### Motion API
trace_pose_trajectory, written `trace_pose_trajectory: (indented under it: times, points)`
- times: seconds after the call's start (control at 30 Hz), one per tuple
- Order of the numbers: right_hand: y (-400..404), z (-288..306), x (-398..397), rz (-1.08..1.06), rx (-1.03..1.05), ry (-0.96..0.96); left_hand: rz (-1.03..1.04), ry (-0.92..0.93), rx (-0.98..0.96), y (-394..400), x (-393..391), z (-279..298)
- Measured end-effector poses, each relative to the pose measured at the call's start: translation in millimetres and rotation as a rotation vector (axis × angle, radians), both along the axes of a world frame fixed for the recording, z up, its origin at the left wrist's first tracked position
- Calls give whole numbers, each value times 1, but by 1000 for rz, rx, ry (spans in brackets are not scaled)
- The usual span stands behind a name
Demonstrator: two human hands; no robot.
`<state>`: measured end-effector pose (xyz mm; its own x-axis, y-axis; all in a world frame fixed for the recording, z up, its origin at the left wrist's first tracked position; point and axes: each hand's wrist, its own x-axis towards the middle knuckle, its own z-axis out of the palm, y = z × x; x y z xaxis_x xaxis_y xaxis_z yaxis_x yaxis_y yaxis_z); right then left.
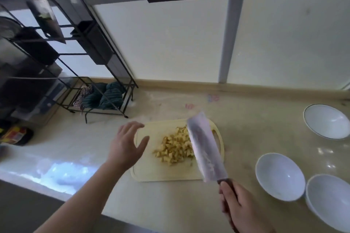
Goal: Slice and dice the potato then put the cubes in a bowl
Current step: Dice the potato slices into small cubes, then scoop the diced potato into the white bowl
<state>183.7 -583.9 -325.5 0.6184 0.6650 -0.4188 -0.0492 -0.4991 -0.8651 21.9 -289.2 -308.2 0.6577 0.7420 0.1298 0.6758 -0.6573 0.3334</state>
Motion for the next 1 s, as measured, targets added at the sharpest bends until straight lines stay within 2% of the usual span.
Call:
trace_pose_trajectory:
  times: [0.1, 0.17, 0.27, 0.37, 0.43, 0.73, 1.0]
  points:
    - [6, -7, 4, -359, 89, 165, -390, 48, 14, -37, 53, -29]
    - [13, -3, 10, -438, 126, 122, -568, 56, 27, -53, 93, -44]
    - [18, -14, 12, -511, 120, 6, -696, 103, 102, -59, 136, -58]
    - [19, -35, 4, -602, 69, 241, -716, 166, 121, -50, 159, -70]
    - [17, -42, 1, -606, 35, 327, -734, 193, 88, -42, 166, -78]
    - [7, -55, 8, -540, 24, 307, -862, 8, 9, -35, 169, -94]
    - [6, -56, 6, -544, 49, 321, -839, 11, 18, -41, 176, -93]
